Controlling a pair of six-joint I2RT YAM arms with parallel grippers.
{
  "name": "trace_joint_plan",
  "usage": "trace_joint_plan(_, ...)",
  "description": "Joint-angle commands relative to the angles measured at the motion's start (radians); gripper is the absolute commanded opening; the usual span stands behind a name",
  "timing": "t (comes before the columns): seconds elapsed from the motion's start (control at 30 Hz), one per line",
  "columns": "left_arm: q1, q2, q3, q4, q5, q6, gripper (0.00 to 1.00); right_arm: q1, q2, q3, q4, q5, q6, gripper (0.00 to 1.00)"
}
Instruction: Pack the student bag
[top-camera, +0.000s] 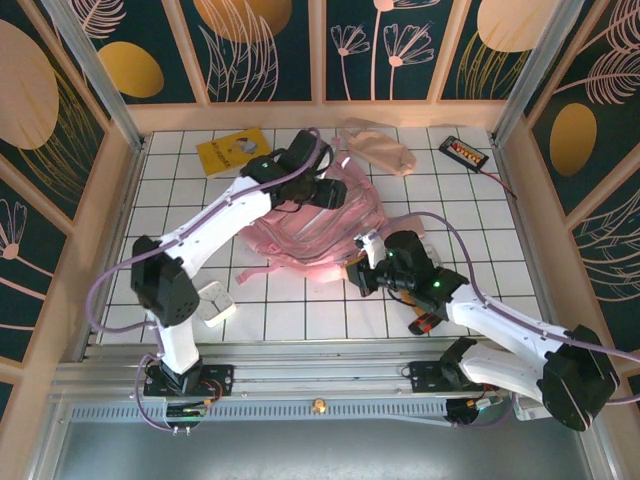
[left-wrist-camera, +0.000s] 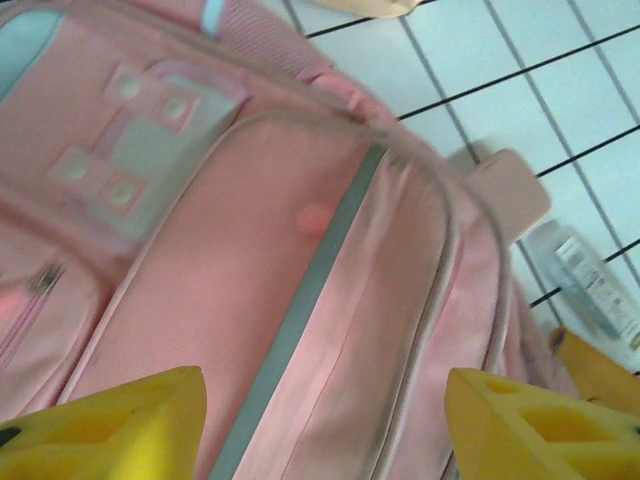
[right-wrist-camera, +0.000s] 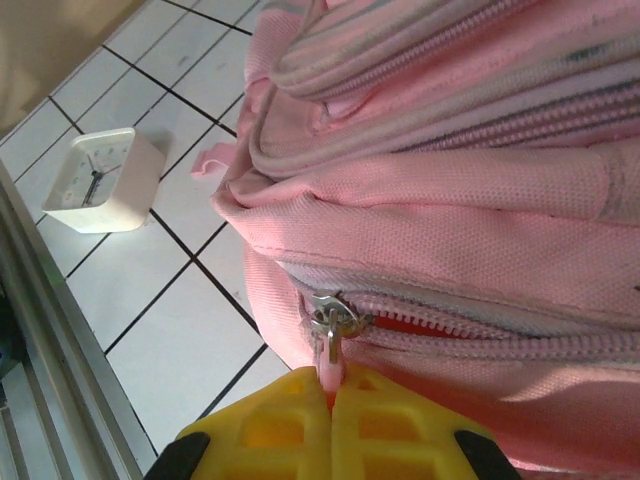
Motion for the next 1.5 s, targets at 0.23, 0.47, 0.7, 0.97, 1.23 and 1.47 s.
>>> trace_joint_plan(0.23,-0.045,0.167,0.223,-0.166,0.187,0.122,0.72,-0.033,-0.06,-0.002,0.133,-0.075,-0.06,0.0)
trace_joint_plan(0.47,-0.111,0.18,0.201,-0.188,0.16,0.159,0.68,-0.058,-0.015,0.03,0.138,-0.108,-0.064,0.0)
trace_joint_plan(0.7,-0.146,0.178,0.202,-0.205,0.153,0.17,0.6,-0.066,0.026,0.043,0.162,-0.131,-0.062,0.0)
trace_joint_plan(0.97,-0.15,0.215,0.215,-0.235,-0.004,0.154,0.63,-0.066,0.014,0.059,0.181,-0.139,-0.046,0.0)
trace_joint_plan(1.23,-0.147,0.318,0.315,-0.245,-0.048,0.147,0.64,-0.065,0.003,0.082,0.165,-0.14,-0.031,0.0)
trace_joint_plan(1.47,-0.105,0.37,0.383,-0.262,-0.068,0.119,0.04,-0.069,0.026,0.117,0.11,-0.13,-0.058,0.0)
